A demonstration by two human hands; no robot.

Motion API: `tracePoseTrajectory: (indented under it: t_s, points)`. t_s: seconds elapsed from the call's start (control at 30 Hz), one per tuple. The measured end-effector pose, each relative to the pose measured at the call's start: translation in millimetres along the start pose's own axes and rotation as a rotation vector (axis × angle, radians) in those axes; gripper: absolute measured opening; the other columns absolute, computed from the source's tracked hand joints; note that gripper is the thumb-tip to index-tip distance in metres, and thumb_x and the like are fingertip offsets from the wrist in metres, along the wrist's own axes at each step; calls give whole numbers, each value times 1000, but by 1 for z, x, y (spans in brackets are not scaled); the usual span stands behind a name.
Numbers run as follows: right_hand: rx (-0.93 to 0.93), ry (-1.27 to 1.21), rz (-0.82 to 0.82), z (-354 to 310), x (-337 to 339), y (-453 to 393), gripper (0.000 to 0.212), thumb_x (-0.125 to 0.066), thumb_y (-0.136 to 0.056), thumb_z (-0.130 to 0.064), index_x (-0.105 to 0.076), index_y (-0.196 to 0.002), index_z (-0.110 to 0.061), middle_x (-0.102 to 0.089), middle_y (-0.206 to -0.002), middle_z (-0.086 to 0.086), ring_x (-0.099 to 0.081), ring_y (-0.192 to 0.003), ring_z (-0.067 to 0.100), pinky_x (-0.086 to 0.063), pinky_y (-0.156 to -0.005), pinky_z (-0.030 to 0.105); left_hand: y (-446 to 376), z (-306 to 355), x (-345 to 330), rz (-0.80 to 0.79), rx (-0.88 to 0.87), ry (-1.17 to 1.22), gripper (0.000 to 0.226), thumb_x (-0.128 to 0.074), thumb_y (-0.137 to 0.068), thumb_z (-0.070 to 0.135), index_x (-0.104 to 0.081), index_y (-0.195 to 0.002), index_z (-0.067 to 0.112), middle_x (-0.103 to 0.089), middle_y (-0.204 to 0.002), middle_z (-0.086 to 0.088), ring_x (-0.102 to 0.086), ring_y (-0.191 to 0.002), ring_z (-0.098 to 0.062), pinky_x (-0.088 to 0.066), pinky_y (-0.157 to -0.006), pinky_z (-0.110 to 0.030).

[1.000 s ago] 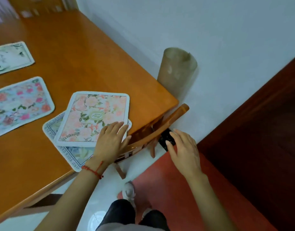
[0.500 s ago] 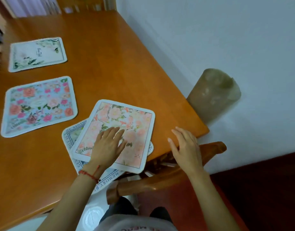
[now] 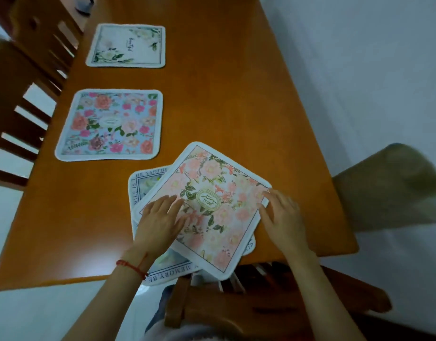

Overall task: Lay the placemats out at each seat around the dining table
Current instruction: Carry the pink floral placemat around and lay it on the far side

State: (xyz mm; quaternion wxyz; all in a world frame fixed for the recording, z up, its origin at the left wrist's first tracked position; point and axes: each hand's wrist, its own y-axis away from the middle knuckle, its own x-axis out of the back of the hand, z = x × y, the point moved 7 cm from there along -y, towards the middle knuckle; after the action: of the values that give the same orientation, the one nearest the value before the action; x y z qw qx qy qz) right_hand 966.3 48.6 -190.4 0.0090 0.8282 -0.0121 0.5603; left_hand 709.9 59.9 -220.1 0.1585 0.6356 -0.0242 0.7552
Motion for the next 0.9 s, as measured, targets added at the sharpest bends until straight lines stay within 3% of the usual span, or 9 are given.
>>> tracePoseTrajectory:
  t_s: [0.27, 0.43, 0.5, 0.63, 0.9]
  points:
    - [131, -27, -133, 2, -22, -55, 47, -39, -89, -35, -55, -124, -8, -55, -128, 10, -48, -120, 28, -36, -100, 44, 9, -12, -25, -12, 218, 126, 47, -41, -82, 37, -64, -107, 6, -68, -107, -15, -65, -97, -34, -53, -75, -48]
    - [181, -78, -195, 2, -41, -88, 43, -43, -91, -33, -56, -120, -4, -57, -122, 13, -52, -112, 30, -43, -94, 47, 24, -29, -32, 178, 515, 498, 36, -60, -86, 20, -59, -117, 1, -60, -120, -18, -56, -110, -35, -46, -89, -42]
    - [184, -130, -204, 1, -45, -101, 36, -50, -93, -26, -56, -121, -3, -56, -123, 13, -51, -113, 30, -43, -94, 41, 31, -32, -34, 228, 637, 595, 38, -63, -86, 16, -57, -121, 2, -58, -124, -16, -54, -113, -33, -44, -92, -39]
    - [154, -192, -223, 0, -51, -126, 36, -54, -92, -21, -54, -125, -6, -53, -128, 10, -48, -116, 25, -34, -87, 21, 46, -38, -44, 279, 848, 742, 43, -64, -85, 16, -54, -124, 3, -57, -124, -16, -56, -108, -31, -45, -89, -38]
    - [107, -212, -291, 1, -71, -159, 41, -56, -91, -22, -50, -129, -8, -50, -132, 11, -46, -120, 25, -37, -94, 29, 65, -39, -68, 282, 1088, 924, 44, -64, -85, 20, -52, -124, 4, -64, -114, -12, -57, -95, -21, -49, -82, -33]
